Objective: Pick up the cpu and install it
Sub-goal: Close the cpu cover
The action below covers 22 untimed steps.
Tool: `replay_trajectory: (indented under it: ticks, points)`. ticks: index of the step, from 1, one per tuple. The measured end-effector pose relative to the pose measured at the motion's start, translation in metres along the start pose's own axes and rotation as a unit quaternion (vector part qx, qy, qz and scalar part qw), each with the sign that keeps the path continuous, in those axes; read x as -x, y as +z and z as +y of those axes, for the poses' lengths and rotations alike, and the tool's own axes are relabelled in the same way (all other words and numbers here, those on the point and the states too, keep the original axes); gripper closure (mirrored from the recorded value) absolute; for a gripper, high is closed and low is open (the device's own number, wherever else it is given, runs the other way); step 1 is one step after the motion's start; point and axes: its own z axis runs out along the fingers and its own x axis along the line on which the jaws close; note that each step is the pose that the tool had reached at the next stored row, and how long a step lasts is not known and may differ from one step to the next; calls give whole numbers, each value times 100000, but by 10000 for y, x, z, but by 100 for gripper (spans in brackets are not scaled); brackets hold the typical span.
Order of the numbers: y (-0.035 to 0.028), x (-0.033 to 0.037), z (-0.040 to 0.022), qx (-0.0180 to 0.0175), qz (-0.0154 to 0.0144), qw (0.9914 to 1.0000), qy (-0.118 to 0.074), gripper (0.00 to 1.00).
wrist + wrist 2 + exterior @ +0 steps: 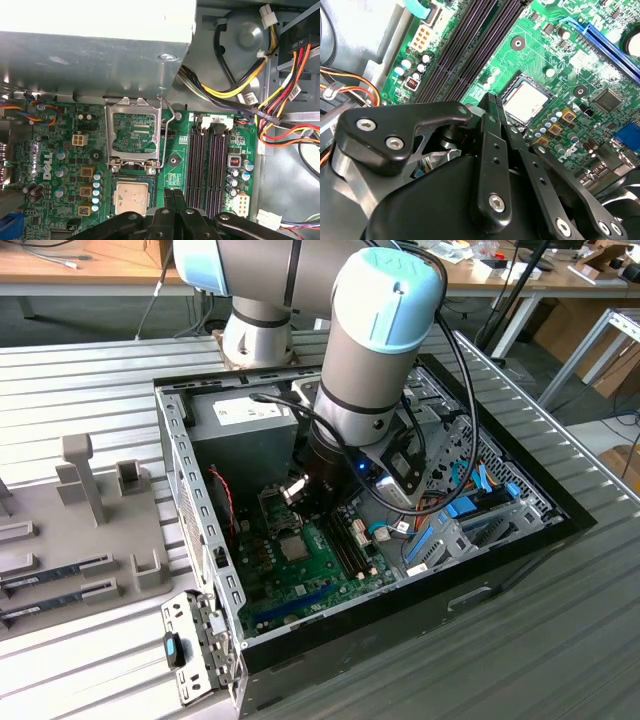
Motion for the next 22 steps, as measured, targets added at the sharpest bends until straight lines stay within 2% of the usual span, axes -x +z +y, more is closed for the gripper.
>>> replay_trajectory:
  ticks: [2,4,8,15,16,17,18,19,21,22]
  points:
    - [0,0,0,-50,62,99966,2592,89]
    - [0,0,0,-108,134,99847,5525,89]
    - [1,0,1,-72,208,99639,8492,89]
    - [1,0,0,201,339,99097,13403,89]
    - [2,0,0,350,368,98966,14335,89]
    - [3,0,0,418,384,98874,14950,89]
    - [3,3,0,463,396,98827,15262,89]
    - [3,6,0,505,389,98929,14585,89]
    - [3,7,0,556,365,99202,12587,89]
    - [4,7,-1,585,341,99395,10961,89]
